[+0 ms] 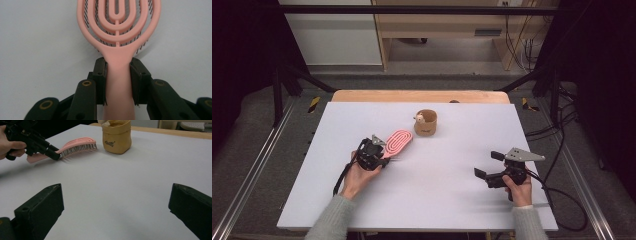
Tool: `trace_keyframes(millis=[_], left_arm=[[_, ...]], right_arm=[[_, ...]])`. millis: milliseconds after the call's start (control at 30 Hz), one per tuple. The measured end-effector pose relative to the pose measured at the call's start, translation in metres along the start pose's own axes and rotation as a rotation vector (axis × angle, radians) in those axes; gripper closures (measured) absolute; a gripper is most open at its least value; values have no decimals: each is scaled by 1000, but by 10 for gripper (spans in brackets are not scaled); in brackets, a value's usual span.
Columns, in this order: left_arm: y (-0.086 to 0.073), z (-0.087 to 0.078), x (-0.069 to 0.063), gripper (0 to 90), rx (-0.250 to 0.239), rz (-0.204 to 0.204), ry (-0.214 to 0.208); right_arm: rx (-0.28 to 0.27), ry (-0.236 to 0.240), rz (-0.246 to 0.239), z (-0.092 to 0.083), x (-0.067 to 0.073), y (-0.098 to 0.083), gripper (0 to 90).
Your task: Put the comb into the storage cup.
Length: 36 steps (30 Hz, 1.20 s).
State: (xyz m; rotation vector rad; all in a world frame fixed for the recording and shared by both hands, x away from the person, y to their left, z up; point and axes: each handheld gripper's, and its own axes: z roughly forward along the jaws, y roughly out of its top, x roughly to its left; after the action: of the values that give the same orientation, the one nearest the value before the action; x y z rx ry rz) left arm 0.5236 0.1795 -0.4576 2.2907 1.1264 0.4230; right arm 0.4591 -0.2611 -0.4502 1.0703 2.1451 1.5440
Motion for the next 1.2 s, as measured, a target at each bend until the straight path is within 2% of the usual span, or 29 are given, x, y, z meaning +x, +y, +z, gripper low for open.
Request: trace_keyframes(millis=[633, 1200], left_arm=[[-1, -25, -1, 691, -81, -20, 10], [-6, -40, -2, 691, -147, -51, 13]], right_arm=[[-1, 1, 2, 1, 0, 0, 3], [-1, 2, 7, 2, 1, 0, 3]])
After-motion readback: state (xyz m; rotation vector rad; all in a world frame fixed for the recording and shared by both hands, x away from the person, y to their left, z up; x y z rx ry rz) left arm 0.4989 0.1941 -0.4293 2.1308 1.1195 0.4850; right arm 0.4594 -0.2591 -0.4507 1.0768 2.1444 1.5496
